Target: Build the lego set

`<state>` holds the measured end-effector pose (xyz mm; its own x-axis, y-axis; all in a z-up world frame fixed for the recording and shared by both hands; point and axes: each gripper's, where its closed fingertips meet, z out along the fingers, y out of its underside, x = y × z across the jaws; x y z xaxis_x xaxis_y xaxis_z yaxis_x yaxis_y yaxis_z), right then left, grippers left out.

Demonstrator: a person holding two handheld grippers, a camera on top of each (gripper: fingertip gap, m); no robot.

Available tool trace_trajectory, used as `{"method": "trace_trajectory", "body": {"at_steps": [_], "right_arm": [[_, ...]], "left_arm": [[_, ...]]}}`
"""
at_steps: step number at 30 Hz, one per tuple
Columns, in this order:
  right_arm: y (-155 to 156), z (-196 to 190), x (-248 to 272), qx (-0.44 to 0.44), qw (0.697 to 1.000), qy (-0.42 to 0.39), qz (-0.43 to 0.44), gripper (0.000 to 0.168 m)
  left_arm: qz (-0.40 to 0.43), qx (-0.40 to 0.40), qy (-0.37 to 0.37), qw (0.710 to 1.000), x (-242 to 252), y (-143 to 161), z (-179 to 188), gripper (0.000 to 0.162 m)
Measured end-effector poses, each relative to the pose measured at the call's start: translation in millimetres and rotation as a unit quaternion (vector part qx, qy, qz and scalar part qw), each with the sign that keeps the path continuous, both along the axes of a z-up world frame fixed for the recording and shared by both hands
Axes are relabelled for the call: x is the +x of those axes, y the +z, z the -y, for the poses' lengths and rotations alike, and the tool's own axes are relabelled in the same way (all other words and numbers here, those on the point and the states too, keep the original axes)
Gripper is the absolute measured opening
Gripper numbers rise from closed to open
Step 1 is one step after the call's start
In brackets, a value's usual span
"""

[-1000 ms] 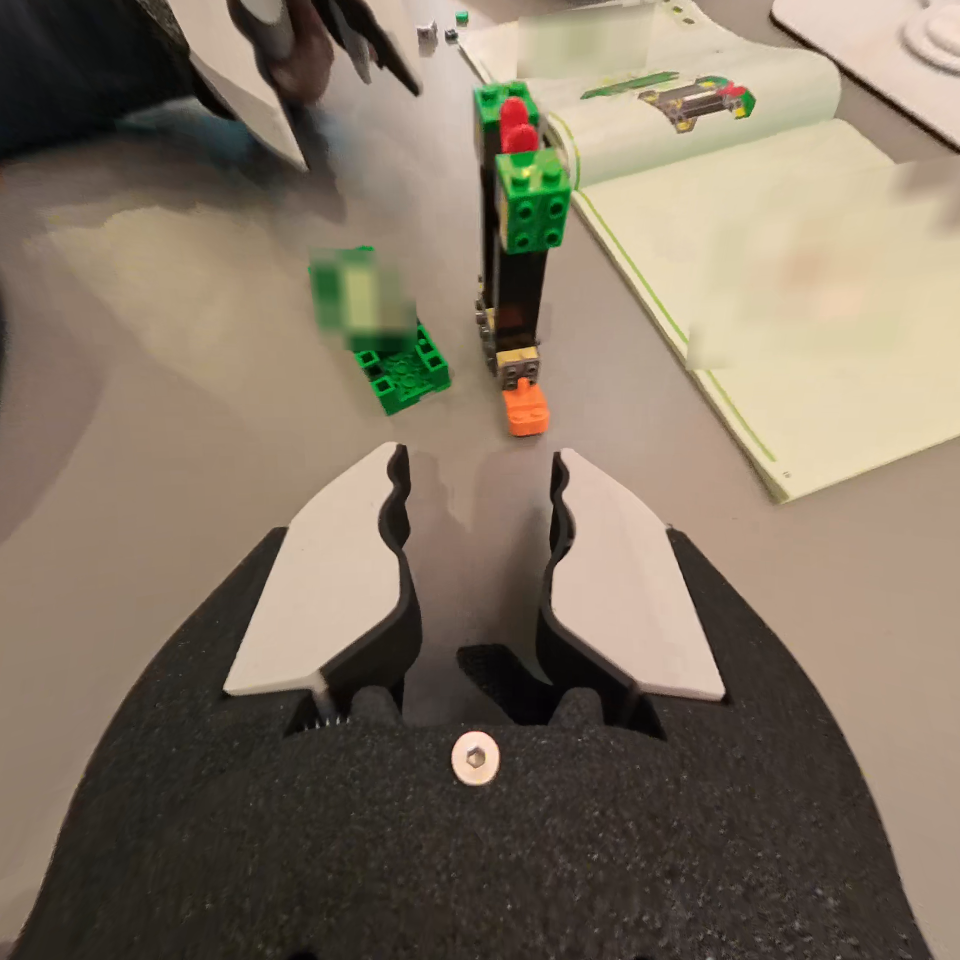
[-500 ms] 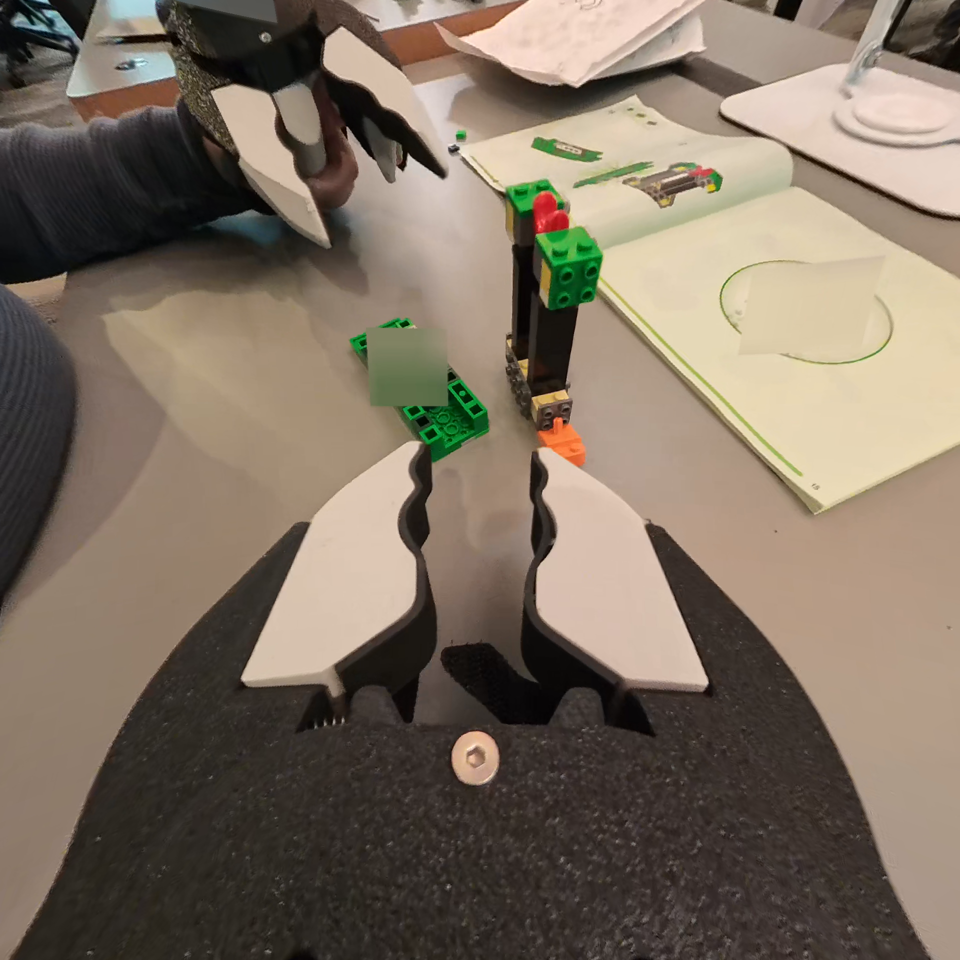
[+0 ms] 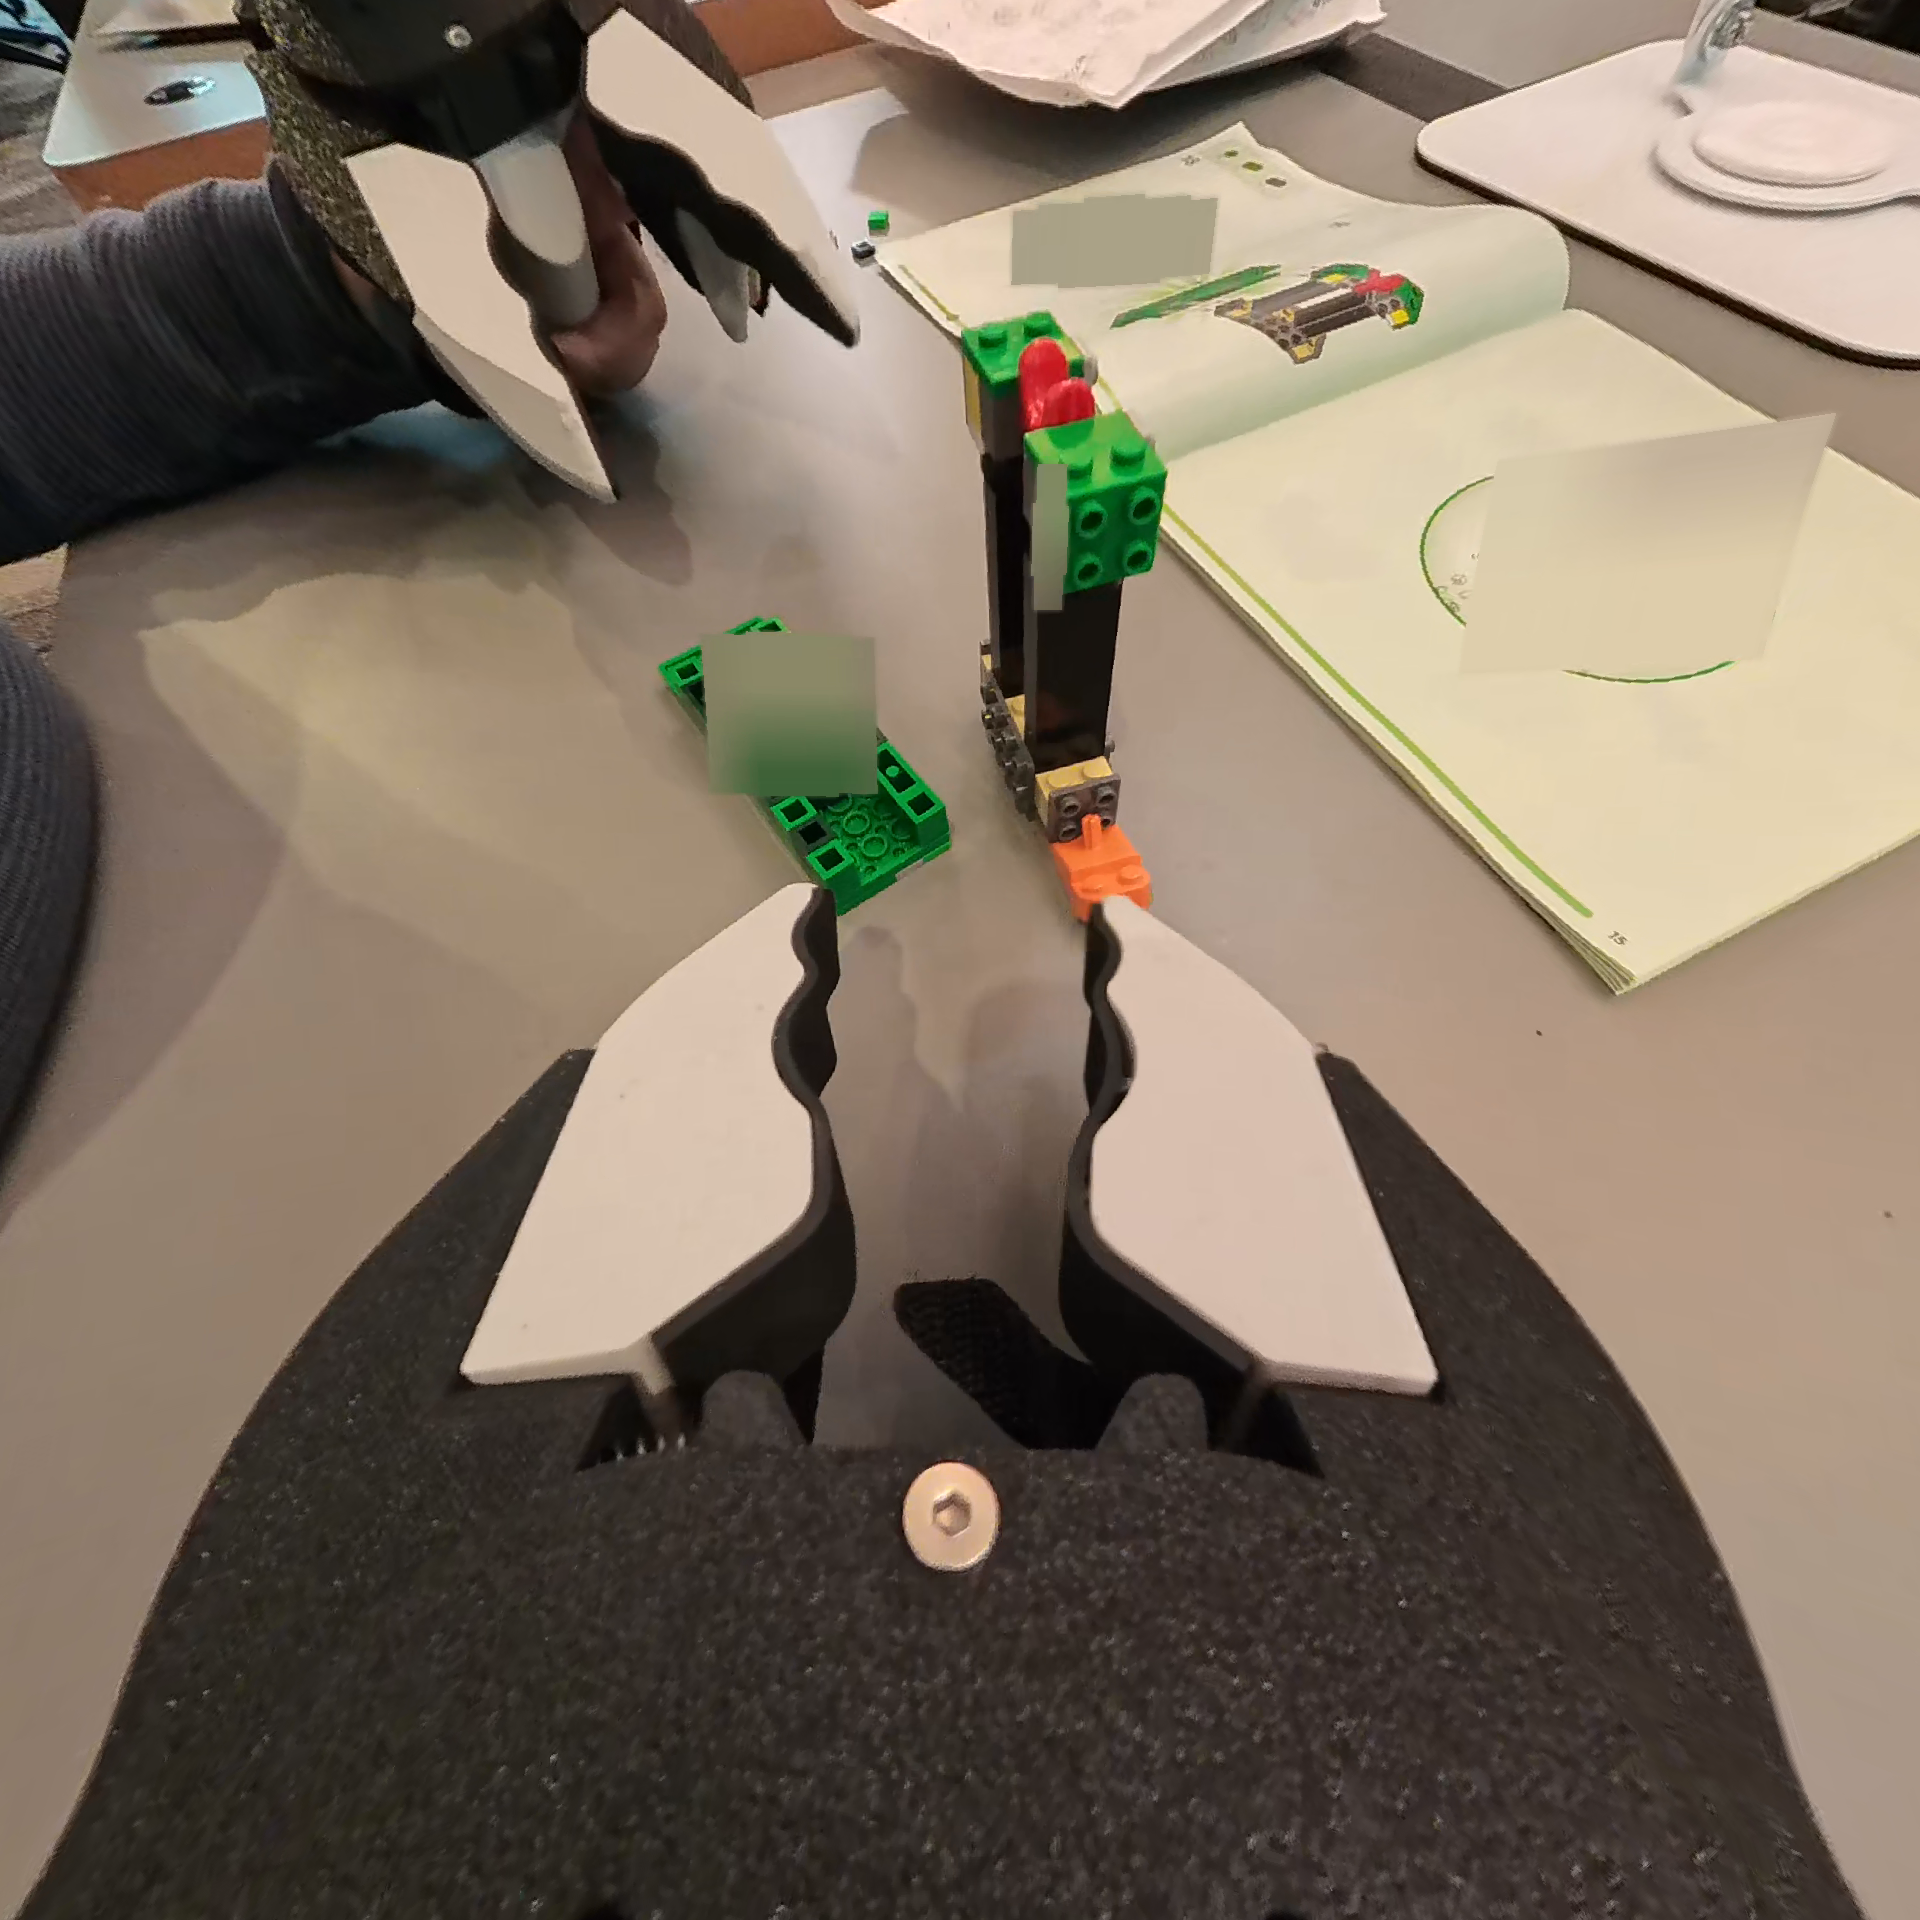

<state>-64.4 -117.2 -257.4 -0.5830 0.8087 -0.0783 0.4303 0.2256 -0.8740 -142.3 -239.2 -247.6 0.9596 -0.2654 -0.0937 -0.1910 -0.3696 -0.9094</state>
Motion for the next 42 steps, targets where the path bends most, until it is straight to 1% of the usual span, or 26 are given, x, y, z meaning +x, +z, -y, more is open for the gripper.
{"method": "trace_trajectory", "body": {"at_steps": [4, 19, 24, 28, 32, 35, 38, 40, 42], "right_arm": [[1, 0, 0, 0.009, 1.0, -0.003, -0.01, 0.047], [-6, 3, 1, 0.02, 1.0, 0.008, 0.013, 0.046], [-6, 3, 1, 0.02, 1.0, 0.011, 0.013, 0.046], [-5, 4, 1, 0.017, 1.0, 0.013, 0.011, 0.046], [-1, 6, 1, 0.013, 1.0, 0.019, -0.005, 0.046], [7, 13, 0, -0.007, 0.999, 0.036, -0.026, 0.045], [11, 29, -1, -0.023, 0.998, 0.055, -0.001, 0.046], [19, 40, -3, -0.006, 0.998, 0.057, 0.011, 0.047], [30, 47, -5, 0.024, 0.998, 0.06, -0.001, 0.046]], "left_arm": [[0.0, -0.002, -0.001, 1.0, 0, -1, 0, 0.073], [-0.004, -0.018, -0.007, 1.0, 2, -5, -1, 0.068], [-0.009, -0.023, -0.007, 1.0, 7, -6, -3, 0.072], [-0.046, -0.055, -0.02, 0.997, 31, -7, -12, 0.076], [-0.016, -0.103, -0.01, 0.995, 39, -16, -24, 0.078], [0.008, -0.125, 0.0, 0.992, 37, -21, -29, 0.074], [0.016, -0.152, 0.014, 0.988, 35, -25, -30, 0.073], [0.017, -0.168, 0.027, 0.985, 34, -24, -30, 0.073], [0.023, -0.178, 0.039, 0.983, 34, -22, -31, 0.072]]}}
